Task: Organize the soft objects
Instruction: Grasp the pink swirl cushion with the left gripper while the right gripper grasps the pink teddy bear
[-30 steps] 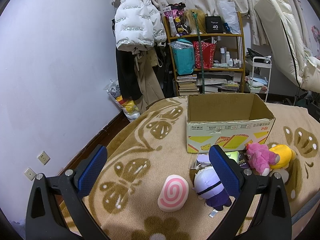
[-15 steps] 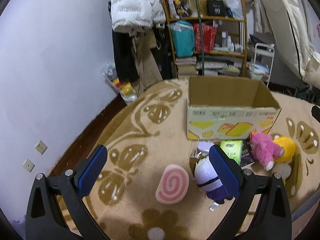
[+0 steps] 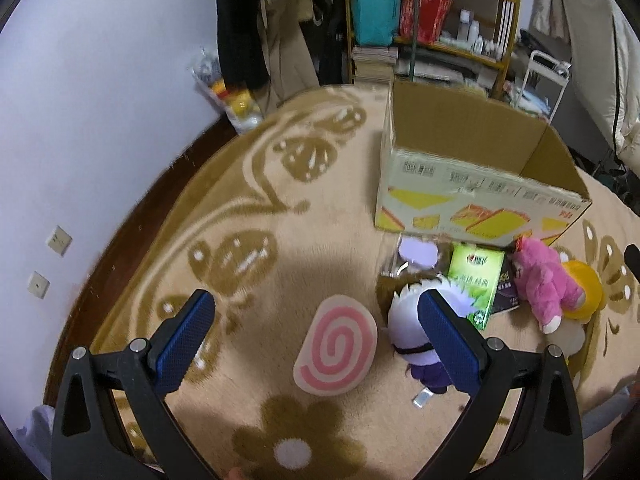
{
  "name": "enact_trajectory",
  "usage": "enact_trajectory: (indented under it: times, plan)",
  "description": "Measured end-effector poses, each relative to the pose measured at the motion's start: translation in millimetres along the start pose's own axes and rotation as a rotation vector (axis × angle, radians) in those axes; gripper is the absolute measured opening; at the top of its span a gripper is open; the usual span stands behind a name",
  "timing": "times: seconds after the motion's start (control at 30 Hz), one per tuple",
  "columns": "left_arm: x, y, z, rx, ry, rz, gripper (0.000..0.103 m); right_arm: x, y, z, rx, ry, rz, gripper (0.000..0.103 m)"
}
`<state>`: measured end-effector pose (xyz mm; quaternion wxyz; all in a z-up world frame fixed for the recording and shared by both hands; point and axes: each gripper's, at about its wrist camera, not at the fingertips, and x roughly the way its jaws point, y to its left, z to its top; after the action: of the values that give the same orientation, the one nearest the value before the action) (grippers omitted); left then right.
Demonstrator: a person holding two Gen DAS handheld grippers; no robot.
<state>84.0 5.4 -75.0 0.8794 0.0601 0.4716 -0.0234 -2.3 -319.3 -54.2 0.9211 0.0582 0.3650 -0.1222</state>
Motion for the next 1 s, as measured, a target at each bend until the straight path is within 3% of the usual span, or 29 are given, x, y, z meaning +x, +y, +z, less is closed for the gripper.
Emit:
enact_trajectory:
  times: [0.47, 0.67, 1.0]
  plan:
    - [54.0, -3.5, -5.1, -0.009, 0.245, -0.052, 0.101, 41.3, 29.9, -0.1, -0.099, 0.083, 0.089, 0.103]
    - [64.5, -5.5, -7.3, -0.007, 0.291, -0.047, 0.100, 54.5, 42.7, -3.8, -0.135, 0.105, 0.114, 0.103]
    - [77.4, -5.6, -11.2, -0.027, 0.337, -0.089, 0.081, 67.5, 63.4, -12.7, -0.230, 0.129, 0.119, 0.103]
